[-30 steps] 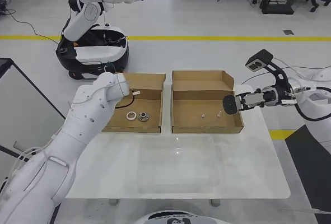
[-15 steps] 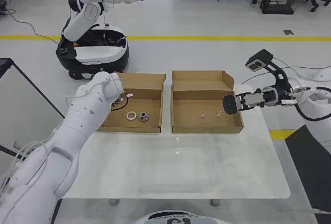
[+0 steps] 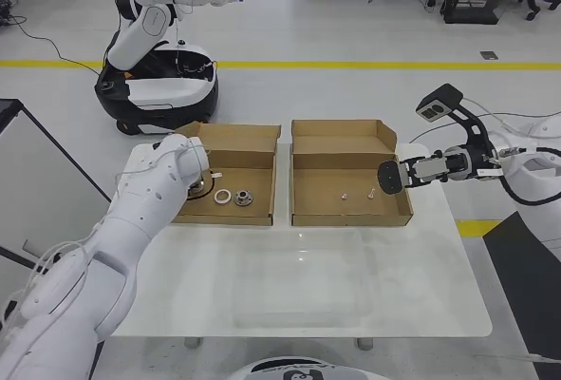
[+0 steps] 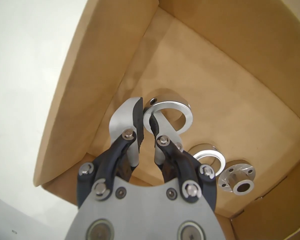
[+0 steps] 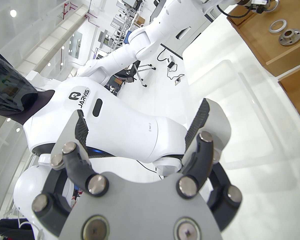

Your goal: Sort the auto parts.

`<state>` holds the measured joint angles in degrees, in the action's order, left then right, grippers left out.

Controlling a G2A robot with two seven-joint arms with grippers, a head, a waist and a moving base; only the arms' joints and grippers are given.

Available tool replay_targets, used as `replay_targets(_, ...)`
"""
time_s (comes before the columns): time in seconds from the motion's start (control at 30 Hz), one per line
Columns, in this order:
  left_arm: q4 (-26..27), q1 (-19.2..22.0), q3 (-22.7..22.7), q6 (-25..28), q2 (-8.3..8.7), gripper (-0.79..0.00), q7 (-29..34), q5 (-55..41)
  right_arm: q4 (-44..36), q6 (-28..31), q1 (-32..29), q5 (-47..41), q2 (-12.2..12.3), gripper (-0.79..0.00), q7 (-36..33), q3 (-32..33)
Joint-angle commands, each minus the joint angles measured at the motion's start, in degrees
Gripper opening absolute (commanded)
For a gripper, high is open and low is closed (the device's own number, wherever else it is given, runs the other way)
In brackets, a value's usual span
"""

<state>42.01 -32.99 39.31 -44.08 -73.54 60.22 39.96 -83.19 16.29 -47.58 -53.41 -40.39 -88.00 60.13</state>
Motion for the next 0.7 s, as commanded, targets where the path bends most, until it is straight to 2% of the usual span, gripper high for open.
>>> replay_targets(0.0,-0.16,0.0,-0.38,-0.05,-0.08,-0.785,-0.05,0.03,0.0,0.0,0.0,-0.02,0.0,0.0,0.0,0.0)
replay_targets(0.17,-0.33,0.1,-1.17,-0.12,-0.22,-0.785,-0.13,-0.02,0.0,0.0,0.0,-0.02,0.0,0.0,0.0,0.0)
replay_targets(0.2,-0.32,0.1,-1.3,-0.19,-0.24,-0.723,-0.19,-0.03,0.0,0.0,0.0,-0.02,0.0,0.0,0.0,0.0)
replay_targets(0.27,-0.27,0.08,-1.5,-0.21,-0.27,-0.483,-0.21,-0.21,0.0,0.0,0.0,-0.02,0.0,0.0,0.0,0.0)
replay_targets(0.33,0.01,0.01,-1.78,-0.5,-0.25,-0.379,-0.5,0.04,0.0,0.0,0.0,-0.02,0.0,0.0,0.0,0.0)
replay_targets(0.37,0.15,-0.04,-1.79,-0.56,-0.23,-0.169,-0.56,-0.08,0.0,0.0,0.0,-0.02,0.0,0.0,0.0,0.0)
replay_targets(0.4,0.4,-0.05,-1.88,-0.72,-0.18,-0.099,-0.72,0.16,0.0,0.0,0.0,-0.02,0.0,0.0,0.0,0.0)
replay_targets(0.47,0.7,-0.11,-1.81,-0.96,-0.03,-0.012,-0.96,0.2,0.0,0.0,0.0,-0.02,0.0,0.0,0.0,0.0)
replay_targets(0.67,2.33,-0.44,-1.41,-2.86,0.75,0.0,-2.87,1.34,0.0,0.0,0.0,-0.02,0.0,0.0,0.0,0.0)
